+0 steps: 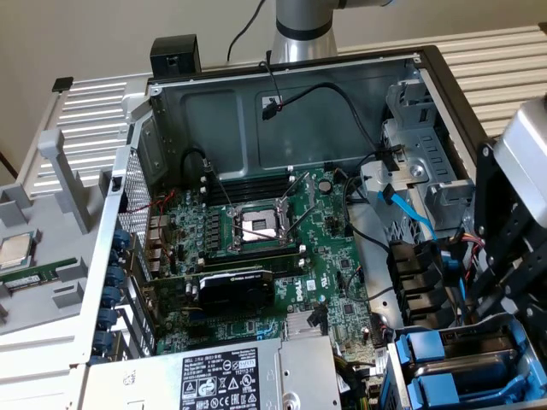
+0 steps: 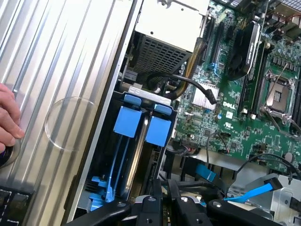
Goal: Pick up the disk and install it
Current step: 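Insert the first disk wire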
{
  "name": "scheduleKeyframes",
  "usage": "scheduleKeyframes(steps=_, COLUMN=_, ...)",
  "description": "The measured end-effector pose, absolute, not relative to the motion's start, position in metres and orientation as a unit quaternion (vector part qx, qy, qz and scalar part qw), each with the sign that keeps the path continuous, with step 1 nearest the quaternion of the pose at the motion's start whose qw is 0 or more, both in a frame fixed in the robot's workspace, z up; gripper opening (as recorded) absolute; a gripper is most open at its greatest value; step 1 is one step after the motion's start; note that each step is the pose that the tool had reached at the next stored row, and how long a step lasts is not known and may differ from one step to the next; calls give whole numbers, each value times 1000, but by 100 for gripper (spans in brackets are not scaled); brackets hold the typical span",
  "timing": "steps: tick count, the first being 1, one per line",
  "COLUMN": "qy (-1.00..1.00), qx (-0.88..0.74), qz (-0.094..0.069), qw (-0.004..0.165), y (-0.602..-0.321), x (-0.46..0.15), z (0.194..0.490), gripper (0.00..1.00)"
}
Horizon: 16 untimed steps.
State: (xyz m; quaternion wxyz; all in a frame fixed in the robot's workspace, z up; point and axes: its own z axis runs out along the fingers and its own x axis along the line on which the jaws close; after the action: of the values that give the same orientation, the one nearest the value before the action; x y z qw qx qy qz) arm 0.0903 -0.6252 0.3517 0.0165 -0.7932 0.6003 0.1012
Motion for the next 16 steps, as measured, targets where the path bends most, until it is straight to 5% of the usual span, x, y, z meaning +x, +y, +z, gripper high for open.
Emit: scheduleKeyframes(steps=16, qy=605, qx=-793, qz=69, qw=-14, y=-614, x=85, z=358, gripper=17)
